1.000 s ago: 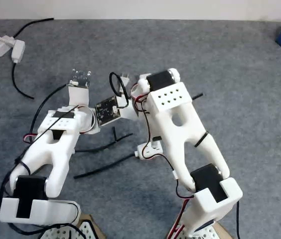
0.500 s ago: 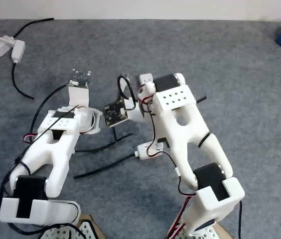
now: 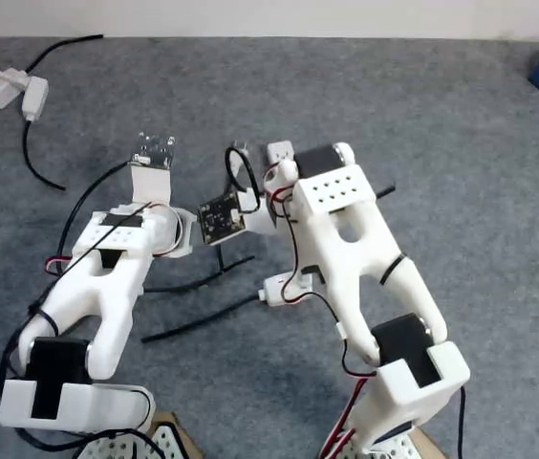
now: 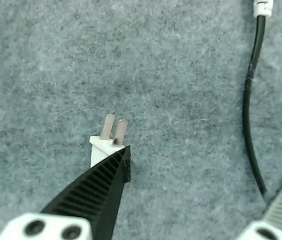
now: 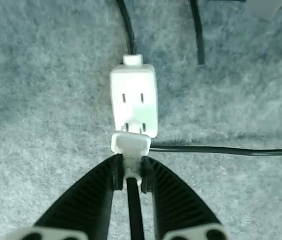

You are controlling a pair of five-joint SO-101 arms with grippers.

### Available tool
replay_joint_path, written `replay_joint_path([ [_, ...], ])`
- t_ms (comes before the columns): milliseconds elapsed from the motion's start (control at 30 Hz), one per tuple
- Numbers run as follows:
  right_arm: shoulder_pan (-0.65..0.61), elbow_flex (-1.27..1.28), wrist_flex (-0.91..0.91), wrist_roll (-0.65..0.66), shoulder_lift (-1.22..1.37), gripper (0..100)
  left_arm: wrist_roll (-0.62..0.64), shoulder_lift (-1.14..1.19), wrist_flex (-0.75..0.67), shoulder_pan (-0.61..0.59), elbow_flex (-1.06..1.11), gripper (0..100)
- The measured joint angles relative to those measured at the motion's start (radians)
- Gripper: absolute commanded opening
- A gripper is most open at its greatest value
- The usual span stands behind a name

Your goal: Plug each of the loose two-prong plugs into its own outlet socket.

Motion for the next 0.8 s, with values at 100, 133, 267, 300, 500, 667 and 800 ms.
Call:
replay_joint_path([
  [100, 0.0, 0.021, -0.015, 0.0, -0.003, 0.9, 0.0, 0.0, 0.0, 0.0, 0.0, 44],
  [133, 0.0, 0.026, -0.023, 0.0, -0.005, 0.9, 0.0, 0.0, 0.0, 0.0, 0.0, 44],
  [267, -0.009, 0.032, -0.034, 0.0, -0.005, 0.9, 0.0, 0.0, 0.0, 0.0, 0.0, 44],
  [300, -0.014, 0.032, -0.034, -0.002, -0.005, 0.9, 0.0, 0.0, 0.0, 0.0, 0.0, 44],
  [500, -0.028, 0.032, -0.048, -0.011, -0.005, 0.9, 0.0, 0.0, 0.0, 0.0, 0.0, 44],
  [667, -0.028, 0.032, -0.048, -0.011, -0.005, 0.9, 0.0, 0.0, 0.0, 0.0, 0.0, 44],
  [800, -0.035, 0.032, -0.049, -0.018, -0.005, 0.9, 0.0, 0.0, 0.0, 0.0, 0.0, 44],
])
